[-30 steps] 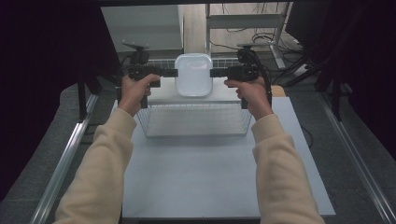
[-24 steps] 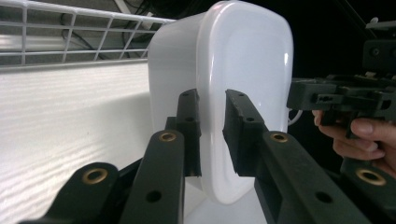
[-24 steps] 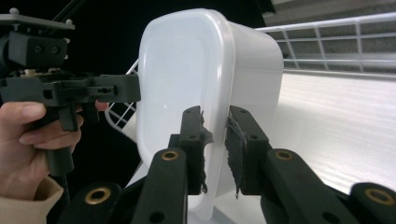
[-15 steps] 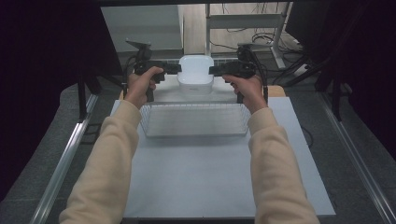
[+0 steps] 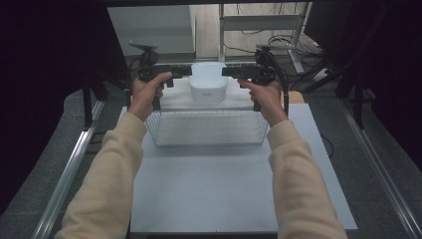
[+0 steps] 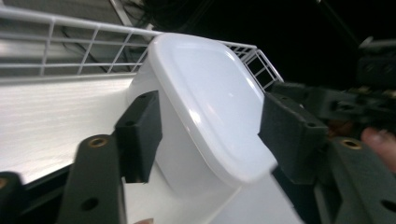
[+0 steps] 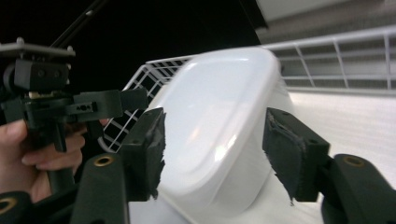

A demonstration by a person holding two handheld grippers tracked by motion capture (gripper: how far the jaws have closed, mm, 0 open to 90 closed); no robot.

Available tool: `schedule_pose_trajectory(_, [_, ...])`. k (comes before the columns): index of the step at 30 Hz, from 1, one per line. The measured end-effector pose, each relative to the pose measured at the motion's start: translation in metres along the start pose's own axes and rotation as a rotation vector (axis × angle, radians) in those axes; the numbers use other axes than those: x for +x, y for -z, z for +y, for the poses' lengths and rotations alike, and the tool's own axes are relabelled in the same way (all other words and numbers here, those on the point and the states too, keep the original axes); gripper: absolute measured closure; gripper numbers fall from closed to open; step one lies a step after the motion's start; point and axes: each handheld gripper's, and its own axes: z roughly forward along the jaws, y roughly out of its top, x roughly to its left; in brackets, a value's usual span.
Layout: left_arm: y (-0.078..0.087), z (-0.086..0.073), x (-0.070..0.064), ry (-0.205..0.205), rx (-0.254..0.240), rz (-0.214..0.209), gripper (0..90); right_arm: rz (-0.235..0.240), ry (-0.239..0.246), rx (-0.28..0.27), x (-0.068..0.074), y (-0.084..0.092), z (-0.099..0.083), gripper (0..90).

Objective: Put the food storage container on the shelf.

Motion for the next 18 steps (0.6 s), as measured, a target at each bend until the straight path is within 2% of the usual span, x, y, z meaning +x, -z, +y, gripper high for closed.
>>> schedule_pose_trajectory(2, [0.010,-0.008,-0.009,-0.066,0.005,0.029,34.6,-0.004,0.060,-0.002,0.006,0.009,-0.006,33.3])
schedule_pose_trajectory(6, [0.030,-0.032,-0.021,-0.131,0.000,0.049,32.0,-0.024,0.203,0.023,0.016,0.027,-0.028,28.8])
schedule_pose_trajectory(7, [0.034,-0.039,-0.024,-0.151,-0.002,0.058,30.8,-0.054,0.267,0.022,0.020,0.038,-0.041,28.1])
schedule_pose_trajectory(8, [0.038,-0.046,-0.026,-0.165,-0.004,0.066,30.8,-0.054,0.267,0.022,0.020,0.038,-0.041,28.1])
schedule_pose_trajectory(12, [0.054,-0.079,-0.033,-0.213,-0.022,0.085,29.0,-0.048,0.324,0.012,0.024,0.059,-0.068,27.6])
schedule_pose_trajectory(15, [0.065,-0.109,-0.036,-0.258,-0.030,0.088,27.7,-0.055,0.355,0.007,0.026,0.074,-0.092,27.3])
schedule_pose_trajectory(18, [0.072,-0.143,-0.035,-0.291,-0.013,0.101,26.3,-0.085,0.390,0.001,0.027,0.088,-0.121,26.9])
